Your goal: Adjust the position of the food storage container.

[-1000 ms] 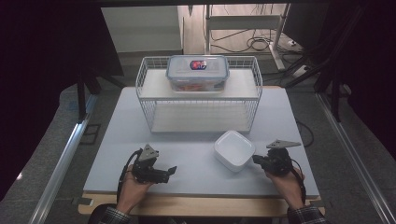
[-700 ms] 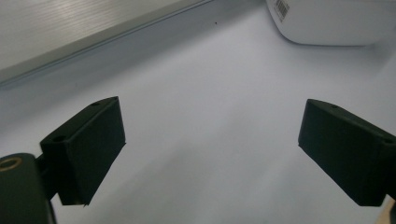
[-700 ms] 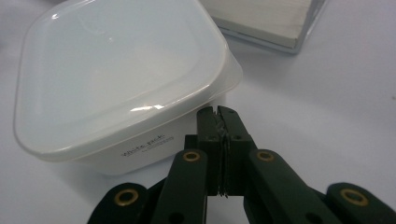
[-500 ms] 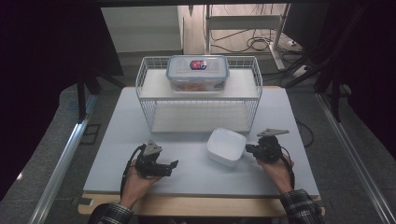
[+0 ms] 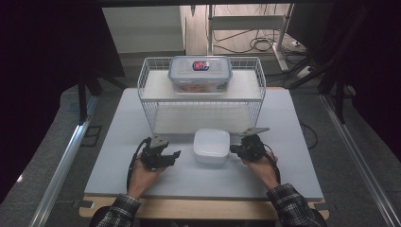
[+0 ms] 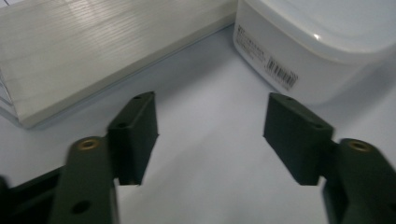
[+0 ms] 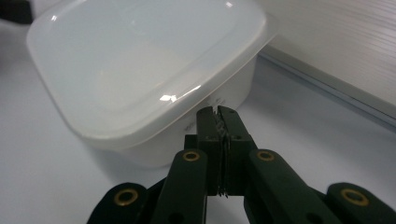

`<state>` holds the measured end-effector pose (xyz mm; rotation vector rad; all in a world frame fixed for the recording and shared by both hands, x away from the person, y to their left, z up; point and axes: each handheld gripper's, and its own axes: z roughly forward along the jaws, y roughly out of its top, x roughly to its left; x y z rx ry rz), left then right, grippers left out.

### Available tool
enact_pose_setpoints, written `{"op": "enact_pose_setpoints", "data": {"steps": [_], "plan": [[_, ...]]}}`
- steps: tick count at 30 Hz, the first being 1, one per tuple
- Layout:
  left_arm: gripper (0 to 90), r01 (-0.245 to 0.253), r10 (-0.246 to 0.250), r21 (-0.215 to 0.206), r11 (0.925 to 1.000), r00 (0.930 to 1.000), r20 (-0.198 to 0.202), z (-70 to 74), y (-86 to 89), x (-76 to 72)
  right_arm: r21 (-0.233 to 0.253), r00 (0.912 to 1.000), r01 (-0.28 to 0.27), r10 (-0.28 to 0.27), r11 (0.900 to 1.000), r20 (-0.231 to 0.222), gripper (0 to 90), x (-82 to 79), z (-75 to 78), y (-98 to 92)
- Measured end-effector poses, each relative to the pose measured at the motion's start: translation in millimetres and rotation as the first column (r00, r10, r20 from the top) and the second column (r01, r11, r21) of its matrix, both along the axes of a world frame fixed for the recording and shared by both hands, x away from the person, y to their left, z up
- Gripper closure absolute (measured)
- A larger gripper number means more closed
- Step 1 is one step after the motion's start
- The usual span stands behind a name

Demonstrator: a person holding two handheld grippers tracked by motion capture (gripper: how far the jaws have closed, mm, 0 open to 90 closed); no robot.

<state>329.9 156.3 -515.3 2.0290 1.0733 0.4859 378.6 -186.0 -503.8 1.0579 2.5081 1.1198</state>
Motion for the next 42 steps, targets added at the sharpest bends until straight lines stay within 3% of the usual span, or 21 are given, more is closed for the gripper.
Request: {"op": "enact_pose_setpoints", "data": {"steps": [1,4,5,7,8,11,15,18,19,27,32,36,42], "plan": [[47.6,-0.002,0.002,-0.003,1.0000,1.0000,-0.004,-0.9,-1.3,7.6,-0.020,0.9999,0.004,-0.004,1.000,0.013,87.7,0.6,0.2,3.0],[57.5,-0.003,0.003,-0.003,1.0000,0.9999,-0.010,-2.1,-4.1,16.7,-0.013,0.9996,0.022,-0.022,1.000,0.016,87.7,5.0,0.8,2.8],[60.7,0.005,-0.006,-0.016,0.9999,0.9997,-0.022,-3.7,-9.2,27.1,-0.002,0.9989,0.043,-0.043,0.999,0.022,87.8,11.2,1.6,4.2],[65.6,0.007,-0.008,-0.037,0.9993,0.9997,-0.023,-5.7,-16.0,34.3,-0.006,0.9977,0.057,-0.057,0.998,0.035,87.7,15.6,1.1,6.8],[66.8,0.022,-0.023,-0.017,0.9996,0.9992,-0.034,-6.0,-19.0,38.9,-0.007,0.9975,0.062,-0.061,0.998,0.035,87.7,17.0,0.6,7.6],[70.2,0.026,-0.027,-0.016,0.9995,0.9987,-0.042,-8.3,-28.6,47.6,-0.004,0.9972,0.069,-0.069,0.998,0.028,87.4,22.4,-2.8,10.5],[71.6,0.027,-0.030,-0.044,0.9987,0.9980,-0.056,-12.9,-34.5,57.5,0.011,0.9983,0.055,-0.055,0.998,0.018,87.3,26.1,-5.6,14.5],[74.4,0.017,-0.020,-0.047,0.9987,0.9978,-0.064,-15.7,-35.0,59.7,0.007,0.9984,0.053,-0.053,0.999,0.021,87.7,26.3,-5.8,16.9],[75.4,0.013,-0.019,-0.075,0.9971,0.9972,-0.072,-16.8,-34.8,59.1,0.002,0.9985,0.051,-0.051,0.999,0.021,88.7,26.0,-5.6,18.2],[76.7,0.018,-0.021,-0.044,0.9989,0.9977,-0.065,-12.2,-36.2,58.4,-0.021,0.9983,0.054,-0.053,0.998,0.022,88.9,20.3,-1.2,20.3],[76.5,0.012,-0.014,-0.045,0.9989,0.9988,-0.047,-8.5,-38.1,72.9,-0.009,0.9974,0.056,-0.056,0.998,0.045,88.8,31.2,0.0,21.3],[81.3,0.022,-0.026,-0.067,0.9975,0.9978,-0.062,-6.5,-39.6,77.3,0.009,0.9972,0.059,-0.059,0.998,0.045,89.0,40.1,-1.4,22.8],[84.8,0.054,-0.060,-0.075,0.9957,0.9946,-0.084,-8.3,-41.7,65.0,0.006,0.9992,0.031,-0.032,0.999,0.025,89.1,33.3,-1.6,24.1]]}}
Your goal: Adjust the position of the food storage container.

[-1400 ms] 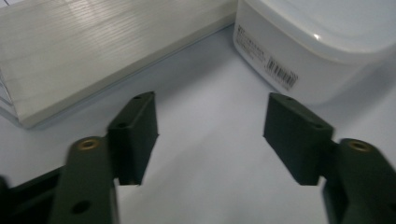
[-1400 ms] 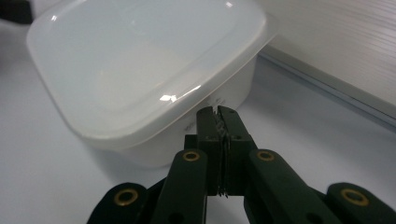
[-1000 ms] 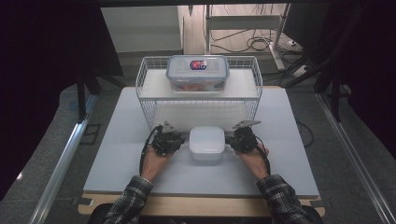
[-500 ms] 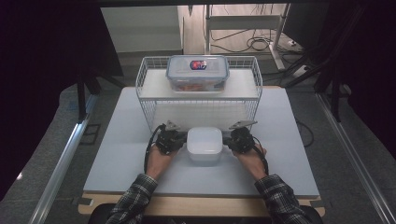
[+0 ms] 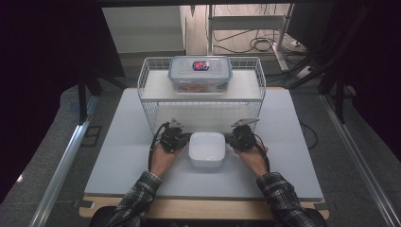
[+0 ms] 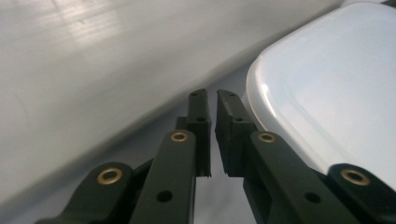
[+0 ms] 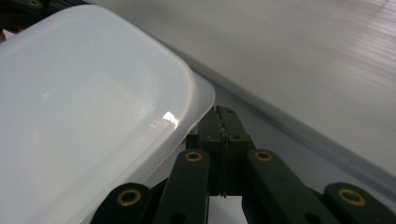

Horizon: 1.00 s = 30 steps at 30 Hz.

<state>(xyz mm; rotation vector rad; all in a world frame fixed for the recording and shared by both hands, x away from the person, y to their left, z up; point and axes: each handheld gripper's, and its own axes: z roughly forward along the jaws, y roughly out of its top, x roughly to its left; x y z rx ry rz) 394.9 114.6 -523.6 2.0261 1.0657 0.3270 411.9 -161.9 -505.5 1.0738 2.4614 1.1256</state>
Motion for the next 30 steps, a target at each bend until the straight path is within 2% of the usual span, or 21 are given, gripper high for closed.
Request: {"op": "enact_pose_setpoints", "data": {"steps": [5,8,12,14,16,19,21,22,24,25,28,30], "plan": [[85.3,0.024,-0.024,0.007,0.9997,0.9997,-0.009,2.7,-2.5,-15.3,-0.017,0.9995,-0.027,0.027,0.999,-0.017,88.5,-14.2,0.2,3.1],[86.1,0.024,-0.023,0.010,0.9997,0.9993,-0.028,3.3,-2.5,-23.7,-0.025,0.9990,-0.037,0.037,0.999,-0.026,88.1,-20.5,-0.8,2.9],[86.3,0.018,-0.018,0.002,0.9998,0.9984,-0.054,1.8,-0.9,-32.5,-0.029,0.9989,-0.037,0.036,0.999,-0.029,88.1,-24.5,-1.8,1.9],[86.5,0.020,-0.018,0.021,0.9996,0.9976,-0.067,1.1,-0.2,-40.0,-0.032,0.9989,-0.038,0.037,0.999,-0.029,88.1,-24.1,-2.5,1.6],[86.4,0.023,-0.021,0.026,0.9994,0.9973,-0.071,1.3,0.4,-41.2,-0.035,0.9989,-0.042,0.041,0.999,-0.020,87.9,-22.9,-3.1,1.7],[85.9,0.010,-0.010,-0.002,1.0000,0.9963,-0.085,2.7,2.4,-51.3,-0.054,0.9997,-0.014,0.013,0.998,-0.021,86.6,-24.5,-1.4,0.0],[85.8,0.019,-0.019,0.004,0.9998,0.9959,-0.088,2.9,3.8,-55.4,-0.062,0.9997,-0.004,0.003,0.998,-0.024,86.2,-28.1,1.3,-5.6],[85.9,0.011,-0.011,-0.004,0.9999,0.9952,-0.097,2.3,4.1,-62.2,-0.055,0.9995,0.003,-0.004,0.998,-0.033,86.2,-32.3,3.0,-9.0],[85.8,0.016,-0.016,-0.005,0.9999,0.9947,-0.102,2.1,5.0,-65.5,-0.040,0.9993,-0.004,0.002,0.999,-0.037,86.2,-35.1,3.6,-11.7],[85.8,0.021,-0.022,-0.007,0.9998,0.9936,-0.111,2.7,6.2,-72.7,-0.010,0.9982,-0.024,0.023,1.000,-0.055,86.0,-45.9,5.0,-17.6],[85.4,0.035,-0.036,-0.014,0.9993,0.9928,-0.114,4.1,4.7,-80.2,0.003,0.9974,-0.039,0.039,0.999,-0.060,85.7,-56.3,6.4,-19.2],[85.1,0.048,-0.048,-0.003,0.9988,0.9930,-0.108,4.7,1.9,-85.5,-0.005,0.9981,-0.038,0.038,0.999,-0.049,85.8,-58.2,7.5,-18.7]]}}
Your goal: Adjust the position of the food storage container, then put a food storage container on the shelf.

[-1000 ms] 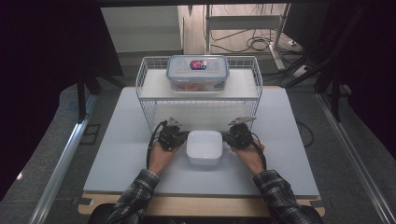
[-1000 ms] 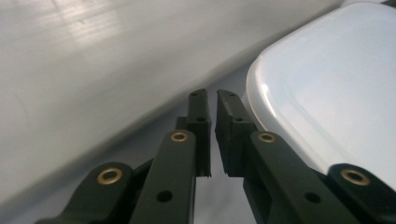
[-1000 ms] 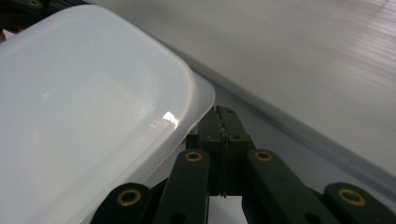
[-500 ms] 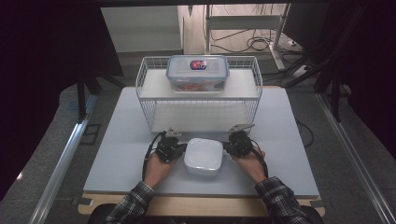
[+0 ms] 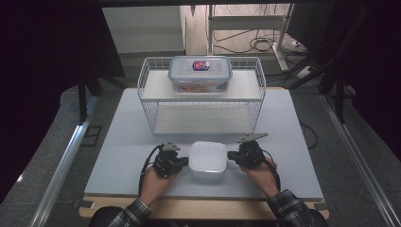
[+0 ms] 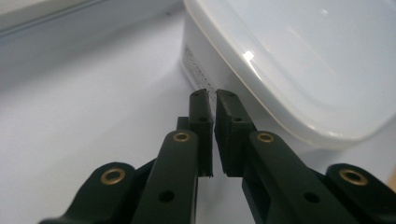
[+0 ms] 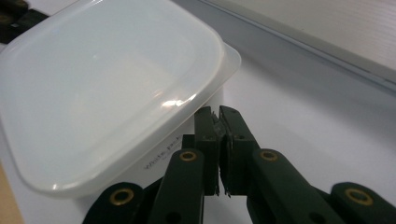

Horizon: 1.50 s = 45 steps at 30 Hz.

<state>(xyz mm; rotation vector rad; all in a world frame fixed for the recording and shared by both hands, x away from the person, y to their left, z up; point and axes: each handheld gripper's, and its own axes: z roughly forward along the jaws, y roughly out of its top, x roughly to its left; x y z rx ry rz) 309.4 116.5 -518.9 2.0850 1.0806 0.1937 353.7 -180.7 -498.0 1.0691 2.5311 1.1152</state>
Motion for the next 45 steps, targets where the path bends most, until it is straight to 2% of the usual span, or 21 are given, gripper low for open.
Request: {"op": "enact_pose_setpoints", "data": {"steps": [4,6,8,11,12,13,15,17,18,19,20,21,23,26,28,29,32,37,40,42,45], "plan": [[80.4,0.019,-0.019,0.020,0.9996,0.9998,0.006,0.8,0.6,-4.5,-0.002,1.0000,0.008,-0.008,1.000,0.004,85.6,0.3,1.0,-2.6],[76.3,0.001,-0.002,0.036,0.9994,0.9995,0.033,3.6,10.1,-7.7,-0.003,0.9996,0.019,-0.019,1.000,0.019,83.2,-3.4,4.6,-9.3],[66.8,0.001,-0.003,0.028,0.9996,0.9990,0.045,5.1,14.2,-9.2,0.015,0.9992,0.025,-0.025,1.000,0.030,79.6,-9.0,9.3,-14.6],[48.8,0.001,-0.001,0.000,1.0000,0.9964,0.085,8.5,25.7,-18.2,0.033,0.9982,0.023,-0.025,0.999,0.055,67.3,-18.9,14.3,-21.4],[41.6,0.001,-0.001,0.000,1.0000,0.9964,0.085,8.5,25.7,-18.2,0.033,0.9982,0.023,-0.025,0.999,0.055,67.3,-18.9,14.3,-21.4],[35.9,0.006,-0.007,0.006,1.0000,0.9952,0.098,7.9,29.1,-22.9,0.040,0.9971,0.025,-0.028,0.999,0.070,56.6,-25.8,15.7,-25.5],[31.8,0.010,-0.011,0.007,0.9999,0.9945,0.104,7.0,31.3,-25.9,0.043,0.9967,0.024,-0.027,0.999,0.077,52.5,-27.7,15.8,-26.9],[18.8,0.012,-0.012,0.000,0.9999,0.9947,0.102,6.3,33.4,-28.9,0.070,0.9969,0.015,-0.020,0.997,0.076,35.8,-35.2,16.1,-32.2],[18.8,0.009,-0.009,-0.002,1.0000,0.9942,0.107,6.2,34.4,-31.0,0.070,0.9969,0.015,-0.020,0.997,0.076,35.8,-35.2,16.1,-32.2],[14.7,0.006,-0.007,0.008,1.0000,0.9944,0.105,6.3,35.0,-33.2,0.074,0.9969,0.005,-0.011,0.997,0.078,30.5,-37.2,15.6,-33.6],[6.8,0.004,-0.006,0.016,0.9999,0.9938,0.111,6.0,35.8,-36.0,0.085,0.9967,-0.023,0.016,0.996,0.080,19.5,-40.4,12.7,-36.5],[6.2,0.004,-0.006,0.016,0.9999,0.9938,0.111,6.0,35.8,-36.0,0.085,0.9967,-0.023,0.016,0.996,0.080,19.5,-40.4,12.7,-36.5],[4.6,0.008,-0.010,0.023,0.9997,0.9932,0.116,4.2,38.0,-39.5,0.086,0.9974,-0.040,0.035,0.995,0.064,11.7,-44.8,5.4,-39.0],[4.2,0.014,-0.017,0.018,0.9997,0.9915,0.129,1.3,39.3,-39.3,0.074,0.9971,-0.046,0.042,0.996,0.064,8.2,-46.0,1.8,-40.2],[4.9,0.021,-0.023,0.017,0.9996,0.9906,0.135,0.7,39.4,-38.7,0.086,0.9973,-0.045,0.040,0.995,0.062,7.1,-44.9,2.1,-40.3],[4.7,0.031,-0.032,0.012,0.9995,0.9873,0.156,0.2,39.1,-38.4,0.097,0.9977,-0.041,0.036,0.994,0.057,6.2,-44.6,2.7,-40.2],[3.2,0.032,-0.028,-0.017,0.9993,0.9843,0.174,0.1,39.5,-36.7,0.102,0.9976,-0.042,0.036,0.994,0.059,5.6,-44.3,3.4,-40.5],[3.1,0.014,-0.007,-0.045,0.9989,0.9896,0.144,1.8,42.0,-32.5,0.098,0.9978,-0.039,0.033,0.994,0.058,5.8,-43.1,5.3,-39.5],[3.5,0.011,-0.005,-0.045,0.9989,0.9913,0.132,4.0,41.0,-30.8,0.095,0.9975,-0.042,0.036,0.995,0.061,5.8,-42.7,6.0,-37.4],[3.2,0.025,-0.020,-0.042,0.9988,0.9923,0.122,7.6,38.3,-28.1,0.093,0.9970,-0.042,0.035,0.995,0.069,5.2,-42.1,7.8,-33.0],[2.7,0.062,-0.053,-0.075,0.9953,0.9923,0.112,12.3,35.8,-24.4,0.096,0.9973,-0.037,0.031,0.995,0.066,2.7,-41.6,10.8,-27.3]]}}
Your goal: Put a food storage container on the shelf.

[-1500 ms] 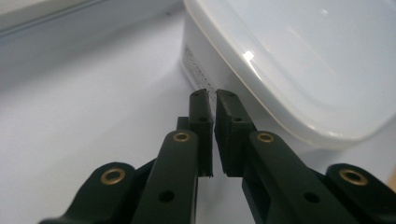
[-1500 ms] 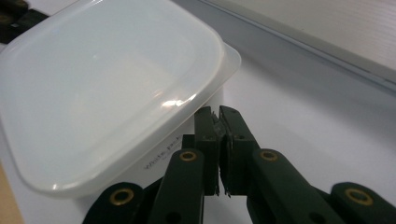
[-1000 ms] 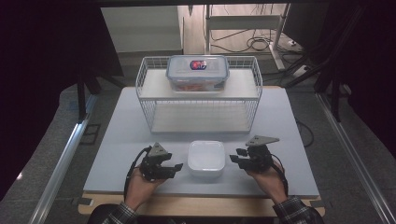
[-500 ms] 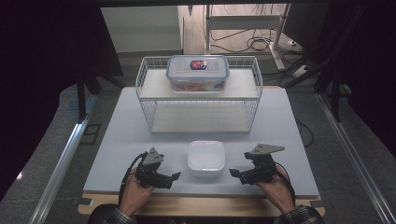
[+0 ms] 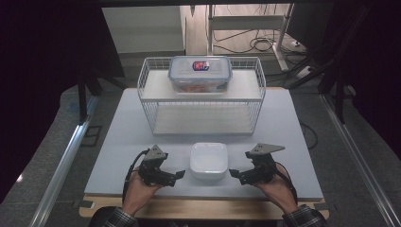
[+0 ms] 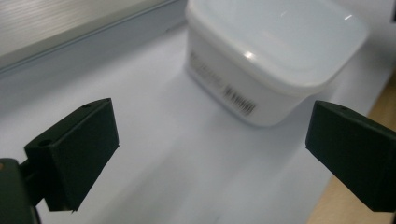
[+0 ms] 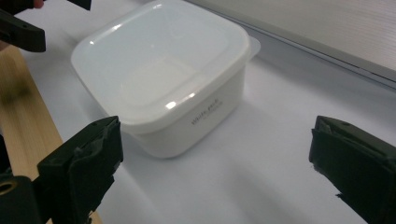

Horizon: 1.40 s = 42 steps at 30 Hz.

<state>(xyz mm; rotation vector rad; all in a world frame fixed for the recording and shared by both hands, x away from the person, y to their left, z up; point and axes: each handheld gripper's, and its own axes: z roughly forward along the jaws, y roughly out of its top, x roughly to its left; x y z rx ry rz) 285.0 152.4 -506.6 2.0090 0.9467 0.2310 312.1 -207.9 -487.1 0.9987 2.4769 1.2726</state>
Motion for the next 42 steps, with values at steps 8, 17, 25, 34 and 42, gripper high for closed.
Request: {"op": "enact_pose_setpoints", "data": {"steps": [8,17,25,34,42], "plan": [[12.6,0.035,-0.035,-0.005,0.9994,0.9994,0.008,10.5,-10.3,13.1,-0.008,0.9977,-0.001,0.000,1.000,-0.068,12.6,7.9,6.6,10.5],[15.0,0.071,-0.071,-0.005,0.9974,0.9973,-0.017,7.0,-29.0,38.3,0.000,0.9961,-0.018,0.018,1.000,-0.086,19.3,21.8,5.3,21.9],[15.4,0.135,-0.147,-0.106,0.9852,0.9827,-0.113,-2.9,-35.4,49.8,0.032,0.9847,-0.054,0.058,0.998,-0.164,25.2,33.9,-1.2,34.2],[32.1,0.137,-0.150,-0.097,0.9857,0.9788,-0.139,4.3,-35.0,30.8,0.037,0.9687,-0.039,0.046,0.999,-0.244,38.3,24.5,3.0,31.4],[56.7,0.072,-0.083,-0.091,0.9932,0.9884,-0.127,12.1,-30.2,17.7,0.064,0.9583,0.047,-0.027,0.997,-0.284,64.6,13.8,12.1,22.3]]}}
